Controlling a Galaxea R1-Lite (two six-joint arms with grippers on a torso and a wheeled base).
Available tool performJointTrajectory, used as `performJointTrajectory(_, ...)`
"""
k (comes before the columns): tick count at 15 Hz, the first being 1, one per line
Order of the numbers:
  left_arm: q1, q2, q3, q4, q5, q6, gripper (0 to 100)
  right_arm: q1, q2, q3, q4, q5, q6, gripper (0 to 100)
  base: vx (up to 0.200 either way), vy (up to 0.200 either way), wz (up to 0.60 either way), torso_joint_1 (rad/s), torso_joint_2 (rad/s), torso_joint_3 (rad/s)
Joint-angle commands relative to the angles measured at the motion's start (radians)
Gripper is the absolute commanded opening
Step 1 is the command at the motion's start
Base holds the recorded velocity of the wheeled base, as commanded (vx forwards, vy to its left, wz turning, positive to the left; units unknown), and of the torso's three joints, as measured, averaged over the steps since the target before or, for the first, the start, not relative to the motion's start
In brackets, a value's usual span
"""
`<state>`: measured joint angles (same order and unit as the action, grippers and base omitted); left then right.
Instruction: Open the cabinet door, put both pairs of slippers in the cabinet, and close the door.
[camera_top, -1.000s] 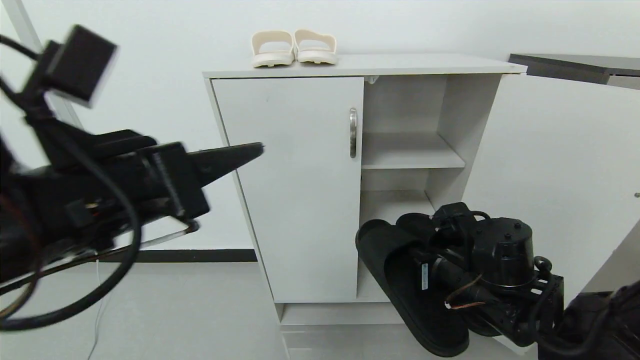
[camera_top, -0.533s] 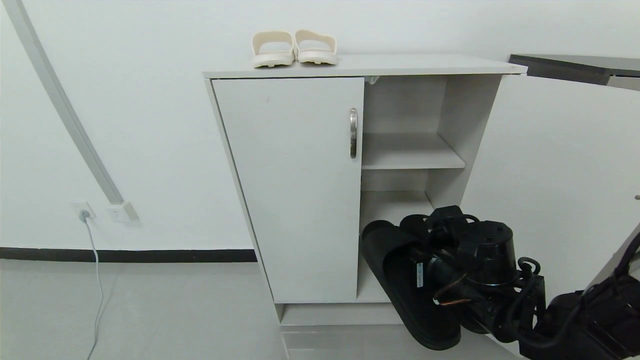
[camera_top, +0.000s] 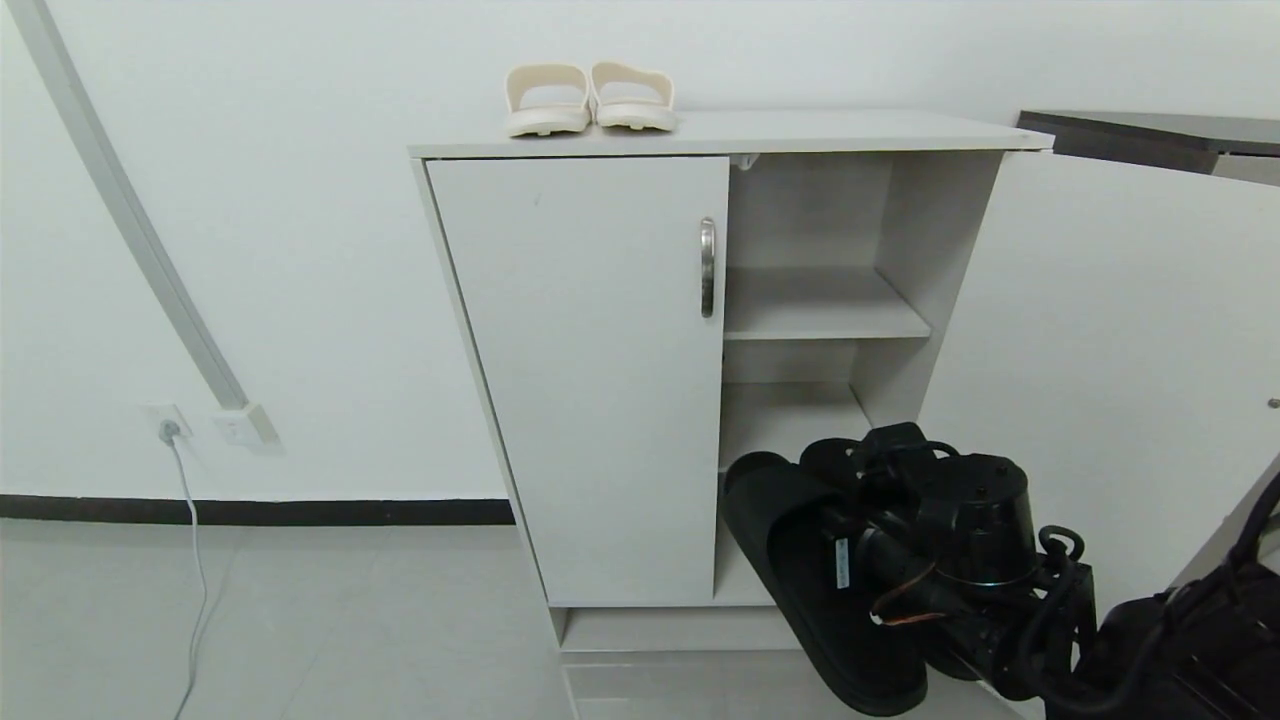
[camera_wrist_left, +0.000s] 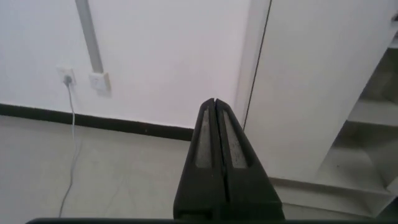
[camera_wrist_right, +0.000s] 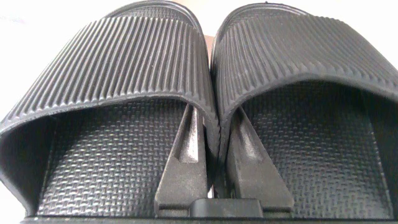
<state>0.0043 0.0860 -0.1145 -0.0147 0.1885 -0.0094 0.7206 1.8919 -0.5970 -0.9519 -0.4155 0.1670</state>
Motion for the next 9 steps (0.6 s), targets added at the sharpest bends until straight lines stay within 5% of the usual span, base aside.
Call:
performJointTrajectory(1,0.000,-0.086,0.075,-0.010,-0.018,0.005,0,0.003,-0.001,0.000,-0.001,0.000,0.000,0,0.000,0.000,0.00,0.000,0.00,0.000)
performJointTrajectory(3,0.000,-0.086,0.113,-0.014,-0.046,0.009,0,0.008,-0.001,0.000,-0.002,0.000,-0.001,0,0.000,0.000,0.00,0.000,0.00,0.000)
performJointTrajectory(6,0.000,-0.086,0.113,0.021,-0.178,0.035,0,0.020,0.001,-0.001,-0.002,0.000,-0.001,0,0.000,0.000,0.00,0.000,0.00,0.000)
performJointTrajectory(9,0.000,-0.086,0.114,0.019,-0.190,0.062,0,0.056,0.018,-0.018,-0.002,-0.022,0.000,0,0.000,0.000,0.00,0.000,0.00,0.000)
